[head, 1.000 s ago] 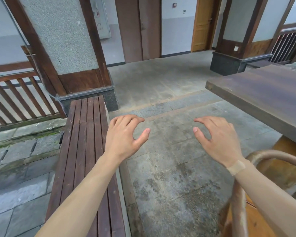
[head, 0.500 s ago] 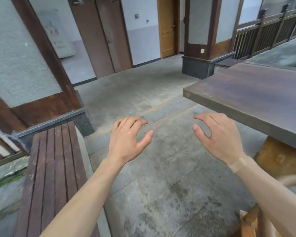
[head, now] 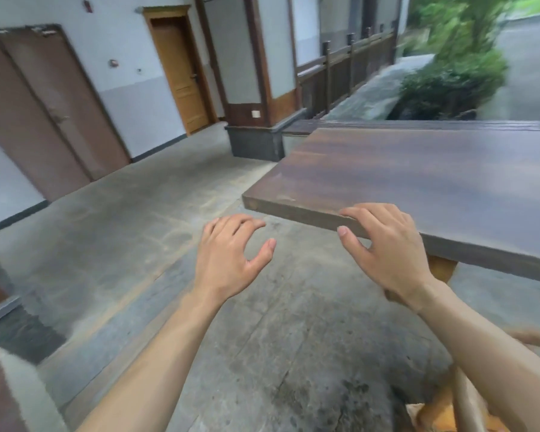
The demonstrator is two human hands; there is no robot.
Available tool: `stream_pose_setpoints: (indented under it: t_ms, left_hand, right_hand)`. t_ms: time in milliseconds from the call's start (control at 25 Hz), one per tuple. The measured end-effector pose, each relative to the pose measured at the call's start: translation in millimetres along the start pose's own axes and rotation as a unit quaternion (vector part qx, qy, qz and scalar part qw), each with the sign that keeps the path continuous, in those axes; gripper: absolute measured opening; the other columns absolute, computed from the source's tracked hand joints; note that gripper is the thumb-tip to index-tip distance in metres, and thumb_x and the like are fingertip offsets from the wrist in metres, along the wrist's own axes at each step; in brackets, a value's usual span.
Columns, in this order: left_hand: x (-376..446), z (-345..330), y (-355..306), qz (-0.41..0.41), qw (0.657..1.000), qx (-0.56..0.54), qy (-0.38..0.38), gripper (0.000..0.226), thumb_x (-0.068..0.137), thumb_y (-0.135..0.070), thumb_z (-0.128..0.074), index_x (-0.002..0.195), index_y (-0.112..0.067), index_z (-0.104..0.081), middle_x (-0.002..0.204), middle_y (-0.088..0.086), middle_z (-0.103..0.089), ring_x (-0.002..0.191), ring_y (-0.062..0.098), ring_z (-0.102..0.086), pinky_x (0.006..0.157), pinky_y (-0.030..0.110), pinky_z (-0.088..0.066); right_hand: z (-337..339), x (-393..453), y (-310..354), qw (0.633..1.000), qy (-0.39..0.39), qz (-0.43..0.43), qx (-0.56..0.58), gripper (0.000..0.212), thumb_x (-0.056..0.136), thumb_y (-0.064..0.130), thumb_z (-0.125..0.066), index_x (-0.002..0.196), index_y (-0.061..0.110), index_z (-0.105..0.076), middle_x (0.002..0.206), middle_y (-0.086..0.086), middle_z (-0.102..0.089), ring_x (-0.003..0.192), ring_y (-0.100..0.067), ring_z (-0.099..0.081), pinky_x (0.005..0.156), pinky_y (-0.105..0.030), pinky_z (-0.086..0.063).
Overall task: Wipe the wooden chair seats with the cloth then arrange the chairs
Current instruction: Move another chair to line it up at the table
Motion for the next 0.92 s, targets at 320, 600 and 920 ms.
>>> stream_pose_setpoints:
  t_ms: [320,600,920]
  left_hand:
    - [79.1,-118.7,-98.3,-0.204,0.951,-0.228,0.031,0.040,0.094,-0.049,-0.050,0.105,-0.017,-0.072,0.107,-0.001,-0.070,0.102,0.023,-0.063,0.096,0.039,-0.041]
    - [59.4,-152.7,-137.2,-0.349,0.852,-0.383,0.073,0.040,0.093,-0.048,-0.049,0.103,-0.018,-0.073,0.106,0.002,-0.071,0.102,0.026,-0.066,0.095,0.040,-0.040]
    - [-11.5,-84.4,-196.3,-0.466,0.719,-0.506,0.102,0.041,0.094,-0.048,-0.047,0.103,-0.017,-0.073,0.107,0.002,-0.073,0.104,0.024,-0.066,0.094,0.044,-0.046]
  right_hand:
    - [80.1,-64.5,-73.7,0.951,-0.043,-0.210,-0.222,0.040,0.094,0.052,-0.047,0.114,0.025,-0.069,0.112,0.003,-0.069,0.110,-0.025,-0.061,0.091,-0.042,-0.046]
    - [111.9,-142.3,17.0,0.841,-0.063,-0.374,-0.385,0.039,0.094,0.050,-0.047,0.113,0.024,-0.069,0.113,0.001,-0.069,0.110,-0.027,-0.062,0.088,-0.041,-0.045]
    - [144.3,-223.3,158.4,0.710,-0.099,-0.493,-0.492,0.042,0.094,0.051,-0.044,0.115,0.025,-0.069,0.115,0.002,-0.069,0.114,-0.025,-0.059,0.091,-0.041,-0.042]
Point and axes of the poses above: each hand's wrist, its own x-axis towards the middle knuckle, its own z-axis out of the back of the hand, y = z × x, the point moved 5 cm from there along x, towards the middle knuckle
